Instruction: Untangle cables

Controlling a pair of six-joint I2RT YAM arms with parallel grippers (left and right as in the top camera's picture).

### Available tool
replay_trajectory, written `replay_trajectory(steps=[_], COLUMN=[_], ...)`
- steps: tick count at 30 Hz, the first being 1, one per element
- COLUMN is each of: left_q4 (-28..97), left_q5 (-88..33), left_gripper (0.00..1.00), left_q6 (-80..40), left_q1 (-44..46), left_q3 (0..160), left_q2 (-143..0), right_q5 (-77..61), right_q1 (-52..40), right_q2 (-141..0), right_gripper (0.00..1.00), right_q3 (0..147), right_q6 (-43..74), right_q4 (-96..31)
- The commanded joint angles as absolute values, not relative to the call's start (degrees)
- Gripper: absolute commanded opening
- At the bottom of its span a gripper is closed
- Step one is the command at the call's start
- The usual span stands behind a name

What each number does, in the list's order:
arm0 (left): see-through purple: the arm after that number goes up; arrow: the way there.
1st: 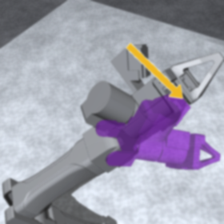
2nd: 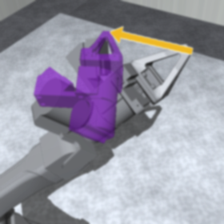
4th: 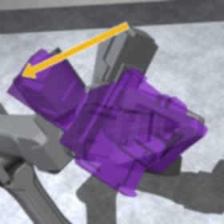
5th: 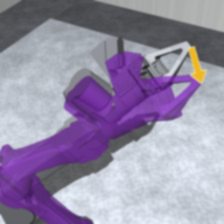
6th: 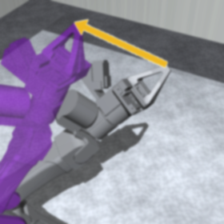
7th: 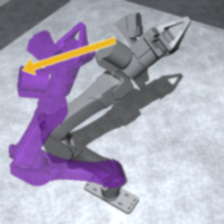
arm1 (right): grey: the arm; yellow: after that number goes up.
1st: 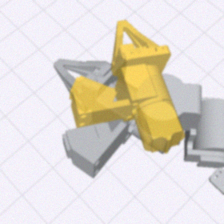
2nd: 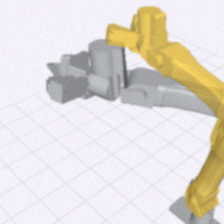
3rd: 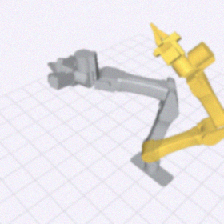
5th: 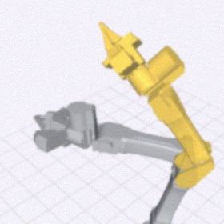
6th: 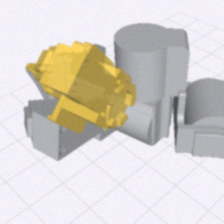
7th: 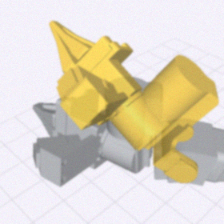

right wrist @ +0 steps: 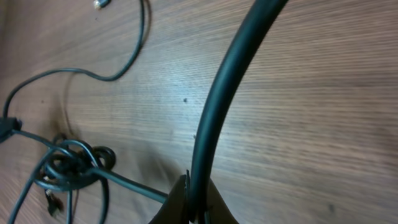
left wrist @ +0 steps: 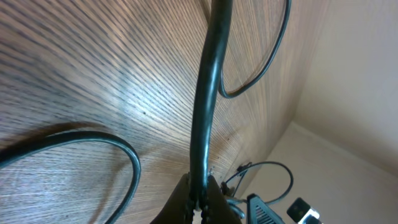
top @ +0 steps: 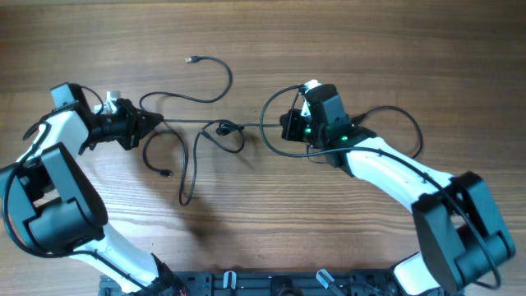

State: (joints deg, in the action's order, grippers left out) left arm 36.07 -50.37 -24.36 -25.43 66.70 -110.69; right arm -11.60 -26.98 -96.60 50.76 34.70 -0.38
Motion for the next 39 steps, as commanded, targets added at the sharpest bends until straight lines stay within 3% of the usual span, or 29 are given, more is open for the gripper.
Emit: replay_trajectory(steps=[1, 13, 15, 18, 19, 21, 22, 25, 27, 28, 31, 36, 39], left_q4=[34.09, 33.91, 33.91, 33.67, 33.19, 32.49, 32.12, 31.48, 31.03, 30.83, 30.85, 33.06, 34.2], left_q5=[-40.38, -40.42, -40.42, -40.51, -41.21, -42.59, -43.53, -47.55, -52.27, -56.07, -62.63, -63.02, -63.0], left_gripper=[0.04, 0.04, 0.08, 0.27, 0.5, 0.78, 0.85, 0.9, 0.91, 0.91, 0.9, 0.89, 0.86], left_q6=[-24.62, -24.93, -24.91, -24.91, -24.91, -24.82, -24.18, -21.04, -18.02, -15.94, -13.45, -13.67, -13.21], left_q1=[-29.52, -28.91, -28.47, -27.14, -26.06, -24.53, -23.75, -21.71, -20.6, -19.94, -18.98, -18.74, -18.72], left_q3=[67.37, 67.37, 67.37, 67.37, 67.37, 67.37, 67.37, 67.4, 67.4, 67.4, 67.4, 67.4, 67.4], left_q2=[-110.59, -110.59, -110.59, -110.59, -110.59, -110.59, -110.59, -110.59, -110.59, -110.59, -110.56, -110.56, -110.26], right_q5=[-0.86, -2.39, -4.05, -5.74, -6.33, -7.18, -7.44, -7.6, -8.08, -9.02, -13.74, -20.29, -24.08], right_q1=[-17.93, -12.32, -12.29, -12.29, -12.29, -12.32, -12.29, -12.32, -12.32, -12.32, -12.32, -12.36, -12.36], right_q2=[-90.06, -82.39, -82.39, -82.39, -82.39, -82.39, -82.39, -82.39, -82.39, -82.39, -82.39, -82.39, -82.39], right_gripper=[0.04, 0.04, 0.04, 0.04, 0.04, 0.04, 0.04, 0.04, 0.16, 0.3, 0.57, 0.67, 0.69], right_q3=[50.02, 50.02, 50.02, 50.02, 50.02, 50.02, 50.02, 50.02, 50.02, 50.02, 50.02, 50.02, 50.02], right_q6=[31.4, 31.62, 31.53, 31.59, 31.64, 31.66, 31.66, 31.7, 31.7, 31.7, 34.11, 37.85, 41.36], right_q4=[-6.81, -12.78, -12.8, -12.75, -12.75, -12.75, -12.73, -12.88, -13.04, -13.08, -13.58, -17.63, -21.52])
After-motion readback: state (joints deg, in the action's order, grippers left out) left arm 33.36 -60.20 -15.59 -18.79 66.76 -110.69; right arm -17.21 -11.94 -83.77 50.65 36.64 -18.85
